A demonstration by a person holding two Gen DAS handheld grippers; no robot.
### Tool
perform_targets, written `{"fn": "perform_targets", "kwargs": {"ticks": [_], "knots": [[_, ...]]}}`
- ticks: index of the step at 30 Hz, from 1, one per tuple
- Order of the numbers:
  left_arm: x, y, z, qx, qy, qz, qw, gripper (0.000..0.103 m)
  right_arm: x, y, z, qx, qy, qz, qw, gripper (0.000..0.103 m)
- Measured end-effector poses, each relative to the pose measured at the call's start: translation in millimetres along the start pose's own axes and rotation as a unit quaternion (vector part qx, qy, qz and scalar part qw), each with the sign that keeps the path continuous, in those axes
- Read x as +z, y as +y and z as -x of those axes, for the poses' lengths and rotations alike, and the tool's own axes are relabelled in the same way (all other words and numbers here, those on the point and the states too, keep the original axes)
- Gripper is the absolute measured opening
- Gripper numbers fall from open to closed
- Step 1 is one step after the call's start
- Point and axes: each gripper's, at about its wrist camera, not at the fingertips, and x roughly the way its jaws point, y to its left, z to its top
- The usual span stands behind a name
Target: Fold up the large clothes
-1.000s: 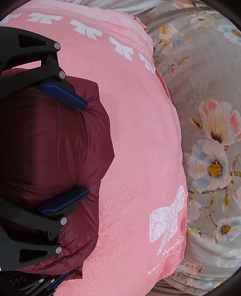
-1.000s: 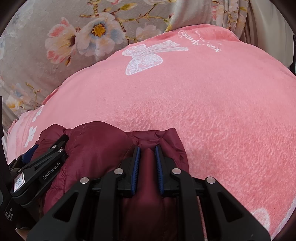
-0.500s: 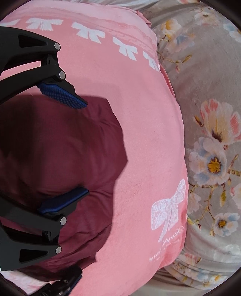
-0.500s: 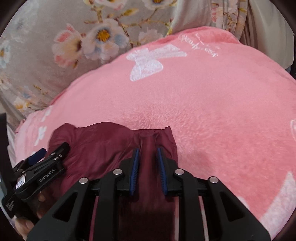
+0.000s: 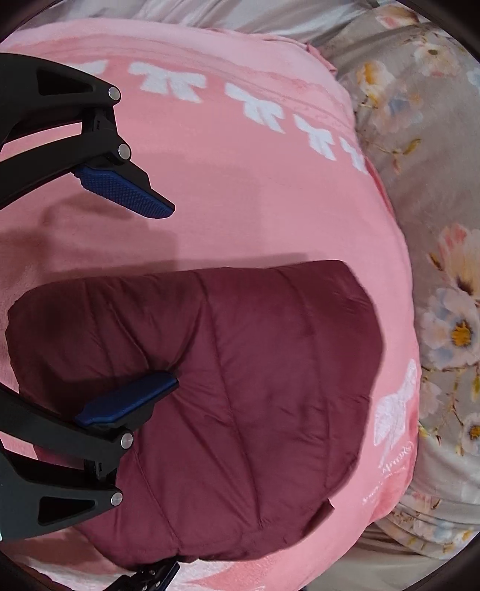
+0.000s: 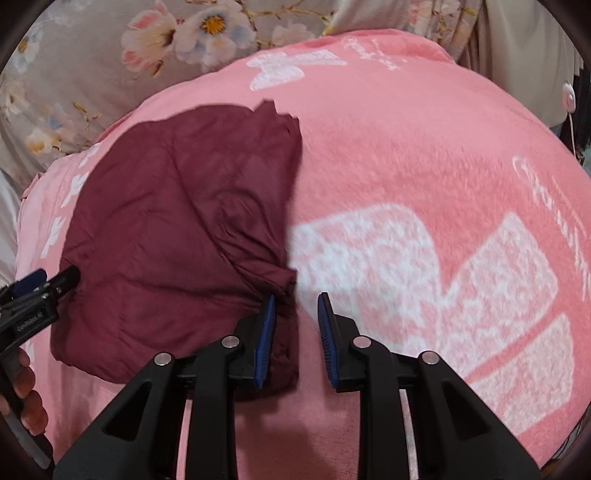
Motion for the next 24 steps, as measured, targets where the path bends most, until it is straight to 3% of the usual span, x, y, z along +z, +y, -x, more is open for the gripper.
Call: {"fn": "perform_targets", "kwargs": {"ticks": [6, 10, 14, 15, 16, 18, 21, 24], "knots": [[-11.3, 10.5, 7.1, 0.008, -0.002, 0.013, 0.9999, 0.087, -3.0, -2.1, 17.7, 0.002, -0.005, -0.012, 1.0, 0.027], [-15.4, 13.4, 8.1, 0.002, 0.001, 0.022, 0.9997, 0.087, 3.5, -1.6, 28.8, 0.048, -0.01, -0.029, 0.998, 0.031], [-18.6, 11.1, 10.5, 0.003, 0.0, 0.023, 0.9997, 0.087, 1.0, 6.2, 19.7, 0.056, 0.012, -0.012, 0.998, 0.033], [-19.1, 11.4, 10.9, 0.004, 0.0, 0.023, 0.9997, 0.087, -0.8, 9.2, 18.4, 0.059, 0.014, -0.01, 0.998, 0.03], [-19.8, 12.0, 11.3, 0.003, 0.001, 0.023, 0.9997, 0.087, -2.8, 10.3, 19.2, 0.067, 0.012, -0.01, 0.998, 0.018], [-20.4, 11.7, 11.0, 0.003, 0.001, 0.024, 0.9997, 0.087, -6.3, 13.9, 25.8, 0.076, 0.006, -0.006, 0.997, 0.004], [-22.8, 12.4, 12.1, 0.002, 0.001, 0.024, 0.9997, 0.087, -8.8, 19.6, 40.4, 0.054, -0.018, 0.016, 0.998, 0.002], [-25.0, 12.9, 12.2, -0.003, 0.0, 0.024, 0.9997, 0.087, -9.8, 17.7, 26.4, 0.043, -0.003, 0.021, 0.999, 0.002]]}}
